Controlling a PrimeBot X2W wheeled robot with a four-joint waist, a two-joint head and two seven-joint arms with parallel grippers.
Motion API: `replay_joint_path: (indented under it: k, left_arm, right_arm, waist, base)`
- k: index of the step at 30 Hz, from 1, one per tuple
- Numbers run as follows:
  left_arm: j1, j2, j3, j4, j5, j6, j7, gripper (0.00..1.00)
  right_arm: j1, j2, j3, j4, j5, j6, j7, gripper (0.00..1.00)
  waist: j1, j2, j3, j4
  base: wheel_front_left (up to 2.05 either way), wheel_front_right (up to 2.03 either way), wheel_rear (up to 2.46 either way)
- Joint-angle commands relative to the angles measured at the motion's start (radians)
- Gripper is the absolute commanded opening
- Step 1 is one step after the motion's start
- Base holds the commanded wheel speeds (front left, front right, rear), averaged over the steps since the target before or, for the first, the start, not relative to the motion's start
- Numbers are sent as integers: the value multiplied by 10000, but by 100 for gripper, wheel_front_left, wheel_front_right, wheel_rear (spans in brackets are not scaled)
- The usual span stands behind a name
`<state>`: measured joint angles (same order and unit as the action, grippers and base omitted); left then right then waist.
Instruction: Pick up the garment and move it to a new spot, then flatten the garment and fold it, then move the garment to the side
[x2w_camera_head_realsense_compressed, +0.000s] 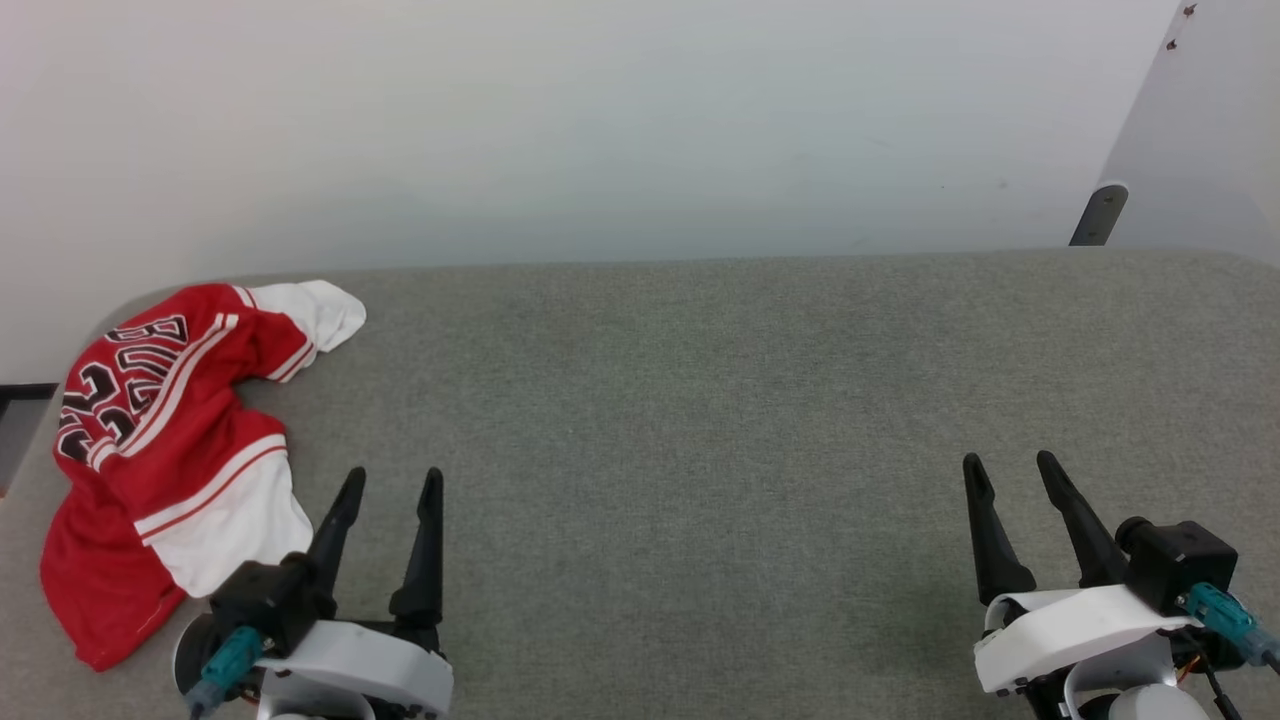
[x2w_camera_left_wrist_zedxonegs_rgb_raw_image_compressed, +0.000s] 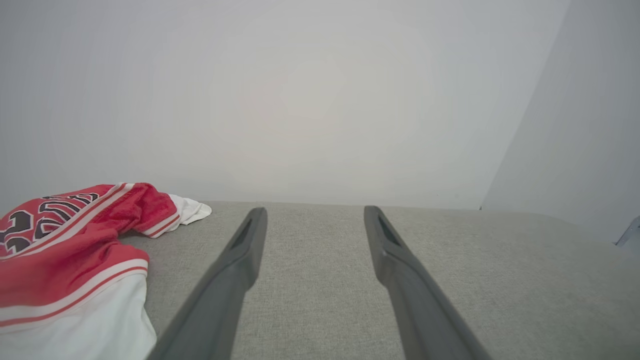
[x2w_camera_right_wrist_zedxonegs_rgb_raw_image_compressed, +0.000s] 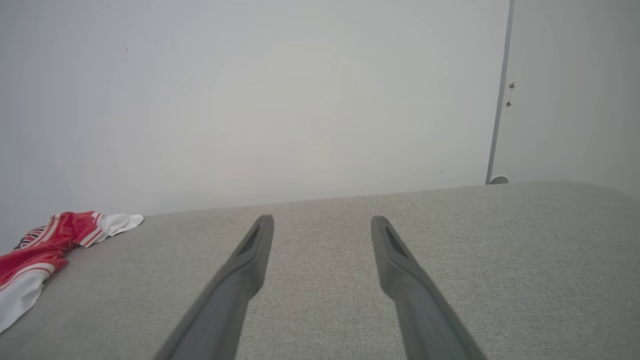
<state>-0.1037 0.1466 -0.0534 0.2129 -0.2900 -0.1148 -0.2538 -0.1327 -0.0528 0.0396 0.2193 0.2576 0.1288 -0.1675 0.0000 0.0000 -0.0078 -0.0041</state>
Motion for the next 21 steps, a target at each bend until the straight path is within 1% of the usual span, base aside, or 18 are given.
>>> replay_joint_path:
  k: [1,5,16,21]
  left_arm:
    - [-131,36,7,14,213,-54,-60,100]
    - [-132,51,-1,39,408,-75,-122,100]
    - [-141,-9,39,93,251,-125,-104,100]
    - [-259,-15,235,210,141,-79,-104,100]
  right_arm:
    - [-170,32,33,-24,-228,34,-95,100]
    - [-178,33,43,-16,-468,36,-133,100]
    - [-107,37,-39,-33,-461,36,-142,100]
    - [11,38,-115,-98,-458,36,-103,100]
  waist:
    - [0,0,6,1]
    - [0,0,10,-8]
    - [0,0,4,18]
    - [0,0,-35,325]
  base:
    - [0,0,0]
    - [0,0,0]
    - [0,0,0]
    - [0,0,0]
